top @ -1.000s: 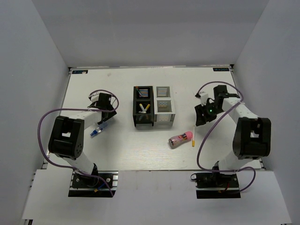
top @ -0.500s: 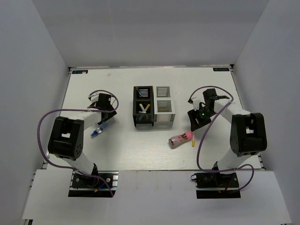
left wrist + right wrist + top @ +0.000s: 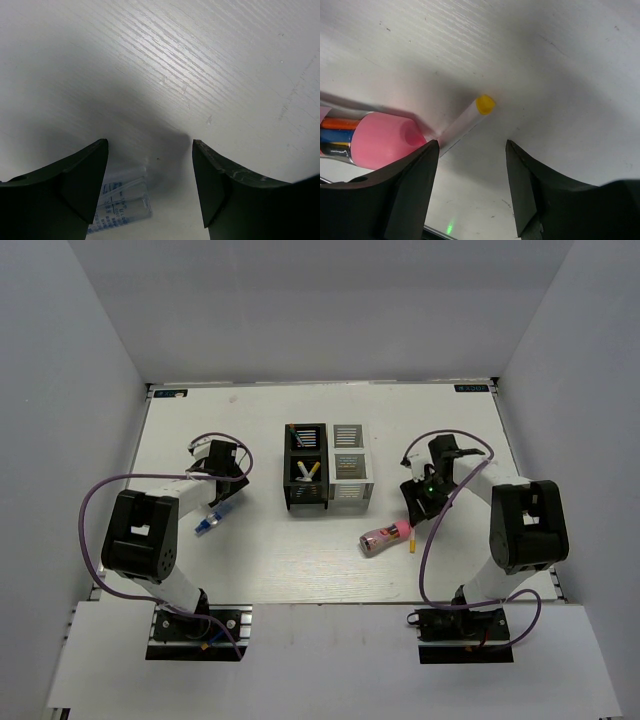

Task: Sort the stationery into containers
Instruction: Pick up the pen from the center of the board.

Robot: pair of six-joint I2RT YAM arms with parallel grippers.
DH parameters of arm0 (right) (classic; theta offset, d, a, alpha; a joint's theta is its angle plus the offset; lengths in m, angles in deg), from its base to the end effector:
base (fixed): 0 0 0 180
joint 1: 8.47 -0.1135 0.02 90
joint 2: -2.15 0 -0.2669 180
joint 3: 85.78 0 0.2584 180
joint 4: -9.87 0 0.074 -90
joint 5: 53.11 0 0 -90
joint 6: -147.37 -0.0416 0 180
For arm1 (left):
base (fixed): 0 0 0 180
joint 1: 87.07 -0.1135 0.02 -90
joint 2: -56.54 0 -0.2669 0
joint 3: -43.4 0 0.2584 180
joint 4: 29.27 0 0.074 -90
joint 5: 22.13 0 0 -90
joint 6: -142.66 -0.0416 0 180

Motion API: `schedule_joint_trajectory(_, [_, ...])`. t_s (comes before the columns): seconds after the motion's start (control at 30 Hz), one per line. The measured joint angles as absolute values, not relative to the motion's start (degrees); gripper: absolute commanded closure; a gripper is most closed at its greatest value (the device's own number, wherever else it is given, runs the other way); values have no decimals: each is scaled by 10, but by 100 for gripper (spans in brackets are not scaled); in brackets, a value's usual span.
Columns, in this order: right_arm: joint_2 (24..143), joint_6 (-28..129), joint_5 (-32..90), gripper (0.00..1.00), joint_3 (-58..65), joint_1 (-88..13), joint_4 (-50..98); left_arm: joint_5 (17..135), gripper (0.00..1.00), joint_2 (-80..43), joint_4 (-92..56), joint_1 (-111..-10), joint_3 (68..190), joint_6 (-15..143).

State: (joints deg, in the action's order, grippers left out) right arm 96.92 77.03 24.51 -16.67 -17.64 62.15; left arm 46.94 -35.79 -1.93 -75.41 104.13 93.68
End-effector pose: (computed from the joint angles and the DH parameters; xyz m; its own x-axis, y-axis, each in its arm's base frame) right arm 0.2938 0.0565 0.1555 -0.8419 -0.4688 -0.2673 -0.5130 0.8489 0.1271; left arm 0.3058 -0.0479 0.1481 -0.6384 -0.4942 -0.5901 -0.5444 0.8319 -0.1077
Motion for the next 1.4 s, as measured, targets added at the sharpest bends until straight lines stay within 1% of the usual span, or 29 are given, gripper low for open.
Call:
schedule_joint_trajectory(0.27, [971,743,268,42,-167,-197,613,469,22,-356,-33,-754,1034,937])
schedule_joint_trajectory(0.37, [972,732,284,42,-167,-209,607,470,22,-354,-35,-754,1033,937])
schedule_joint_trajectory(0.53, [970,720,323,45,-174,-230,595,470,22,-354,-37,-753,1031,937])
schedule_joint_trajectory(0.6, [965,718,338,52,-181,-237,588,470,22,-354,-37,-753,1031,937])
schedule_joint_trajectory(0.63, [962,718,350,52,-184,-240,582,470,22,-354,-37,-753,1031,937])
schedule_joint_trajectory(0.67, [962,715,357,56,-186,-242,578,470,22,-354,-37,-753,1031,937])
schedule_joint_trajectory(0.7, [960,715,363,56,-188,-244,576,470,22,-354,-37,-753,1031,937])
schedule_joint_trajectory(0.77, [960,715,374,67,-189,-248,574,470,22,-354,-37,-753,1031,937])
schedule_joint_trajectory(0.8, [960,714,376,69,-189,-249,574,471,22,-354,-38,-753,1031,937])
schedule_joint_trajectory(0.83, [960,713,376,73,-189,-249,574,471,22,-354,-39,-753,1031,937])
schedule_joint_trajectory(0.87, [960,712,376,75,-188,-249,574,471,22,-354,-39,-753,1031,937])
schedule_joint_trajectory(1.03, [963,713,370,76,-185,-248,577,472,22,-354,-39,-753,1031,937])
schedule_joint_trajectory(1.07, [963,714,369,78,-185,-248,577,472,22,-354,-39,-753,1031,937])
schedule_joint_trajectory(1.1, [963,715,369,86,-185,-248,577,472,22,-354,-39,-753,1031,937])
schedule_joint_trajectory(1.17, [964,720,364,91,-184,-248,578,472,22,-354,-39,-753,1031,937])
schedule_joint_trajectory(1.2, [965,723,360,96,-182,-247,579,472,22,-354,-39,-753,1031,937])
schedule_joint_trajectory(1.23, [966,726,355,100,-181,-246,579,472,22,-354,-39,-753,1031,937])
schedule_joint_trajectory(1.4, [961,747,334,100,-180,-244,577,472,22,-354,-39,-753,1031,937])
